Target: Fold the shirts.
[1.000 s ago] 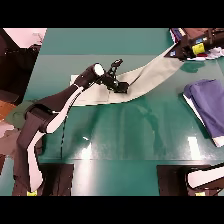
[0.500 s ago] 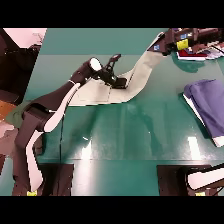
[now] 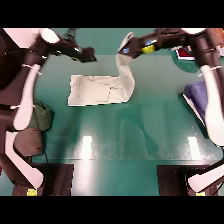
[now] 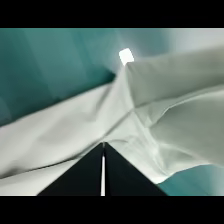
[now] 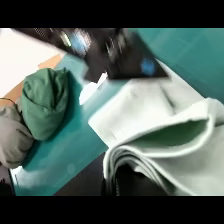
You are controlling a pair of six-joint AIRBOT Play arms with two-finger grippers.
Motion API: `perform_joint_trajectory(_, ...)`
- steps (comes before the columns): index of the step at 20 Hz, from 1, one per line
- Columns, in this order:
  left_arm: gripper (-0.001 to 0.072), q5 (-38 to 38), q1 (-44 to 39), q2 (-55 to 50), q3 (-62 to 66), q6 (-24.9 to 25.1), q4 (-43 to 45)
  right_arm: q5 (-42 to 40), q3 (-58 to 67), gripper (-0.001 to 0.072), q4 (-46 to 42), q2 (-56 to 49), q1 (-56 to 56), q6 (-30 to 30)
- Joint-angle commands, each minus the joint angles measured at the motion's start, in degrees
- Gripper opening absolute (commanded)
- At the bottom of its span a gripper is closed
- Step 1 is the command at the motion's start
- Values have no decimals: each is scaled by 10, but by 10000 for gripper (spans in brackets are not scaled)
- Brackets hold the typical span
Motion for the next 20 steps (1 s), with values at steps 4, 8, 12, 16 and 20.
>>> perform_joint_trajectory(4, 22, -44, 120, 79, 1, 0, 7, -269, 1, 324, 71, -126, 155, -106)
perform_joint_trajectory(8, 22, -79, 147, 89, 1, 0, 5, -264, 0, 553, 89, -144, 170, -112)
perform_joint_trajectory(12, 22, -110, 147, 89, 0, 1, 5, -113, -3, 551, -40, -94, 98, -56)
perform_joint_trajectory(16, 119, -127, 142, 87, -50, 10, 5, -16, -92, 551, -84, -32, 4, -25)
perform_joint_trajectory(20, 493, -75, 108, 77, -162, 16, 24, 3, -191, 551, -83, 17, -56, -17)
